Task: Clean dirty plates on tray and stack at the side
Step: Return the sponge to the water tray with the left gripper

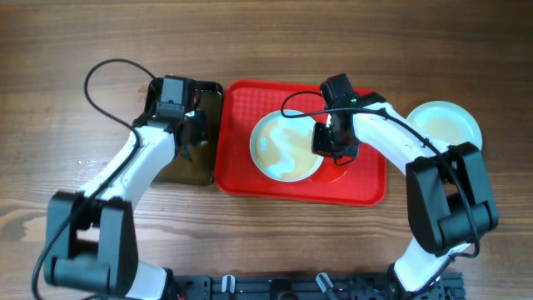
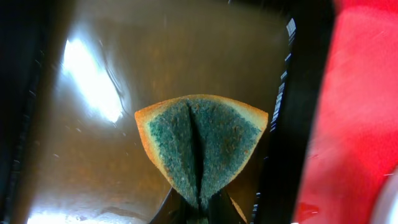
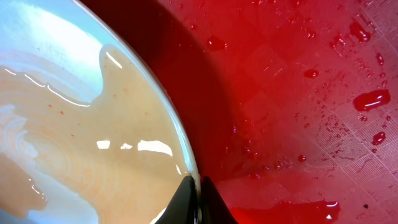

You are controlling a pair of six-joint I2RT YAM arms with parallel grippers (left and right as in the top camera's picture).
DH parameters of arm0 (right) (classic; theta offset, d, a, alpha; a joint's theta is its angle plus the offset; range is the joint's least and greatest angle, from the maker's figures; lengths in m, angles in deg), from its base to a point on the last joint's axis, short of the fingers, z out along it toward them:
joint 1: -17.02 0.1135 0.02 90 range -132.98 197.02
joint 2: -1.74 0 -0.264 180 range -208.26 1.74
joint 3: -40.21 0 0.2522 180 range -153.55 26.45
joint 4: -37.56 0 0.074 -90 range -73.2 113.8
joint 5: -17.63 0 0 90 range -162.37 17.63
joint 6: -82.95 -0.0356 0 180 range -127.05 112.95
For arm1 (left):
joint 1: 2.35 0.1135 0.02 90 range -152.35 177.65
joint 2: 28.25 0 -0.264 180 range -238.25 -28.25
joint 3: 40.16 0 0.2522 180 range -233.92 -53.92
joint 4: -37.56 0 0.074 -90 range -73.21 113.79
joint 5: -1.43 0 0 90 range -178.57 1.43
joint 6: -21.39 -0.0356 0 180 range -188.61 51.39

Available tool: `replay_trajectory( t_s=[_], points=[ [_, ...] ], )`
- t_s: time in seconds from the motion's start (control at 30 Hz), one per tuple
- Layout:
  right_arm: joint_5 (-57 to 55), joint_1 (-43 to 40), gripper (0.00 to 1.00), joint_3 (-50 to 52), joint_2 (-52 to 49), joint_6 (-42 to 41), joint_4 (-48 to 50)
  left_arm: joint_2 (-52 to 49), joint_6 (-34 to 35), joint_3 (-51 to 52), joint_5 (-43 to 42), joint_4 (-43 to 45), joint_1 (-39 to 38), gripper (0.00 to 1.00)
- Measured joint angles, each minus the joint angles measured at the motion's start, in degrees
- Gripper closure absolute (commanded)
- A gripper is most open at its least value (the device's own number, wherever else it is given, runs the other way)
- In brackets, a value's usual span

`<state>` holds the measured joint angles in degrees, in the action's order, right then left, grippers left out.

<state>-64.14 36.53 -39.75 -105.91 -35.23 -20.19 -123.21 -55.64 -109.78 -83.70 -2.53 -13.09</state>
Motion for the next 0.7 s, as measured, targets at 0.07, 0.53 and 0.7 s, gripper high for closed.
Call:
replay_trajectory(
  t_s=[0.07,0.53,0.7],
  points=[
    [-0.09,0.00,0.96,0.00,0.00,0.02,0.00,-3.04,-0.44,0.00,-0.02,-0.90,0.00,0.28],
    [-0.20,0.00,0.96,0.00,0.00,0.02,-0.15,-9.09,-1.79,0.11,0.52,8.41,0.66,0.40],
    [-0.20,0.00,0.96,0.00,0.00,0.02,-0.20,-9.25,-2.14,0.09,1.18,9.62,0.74,0.96]
  ],
)
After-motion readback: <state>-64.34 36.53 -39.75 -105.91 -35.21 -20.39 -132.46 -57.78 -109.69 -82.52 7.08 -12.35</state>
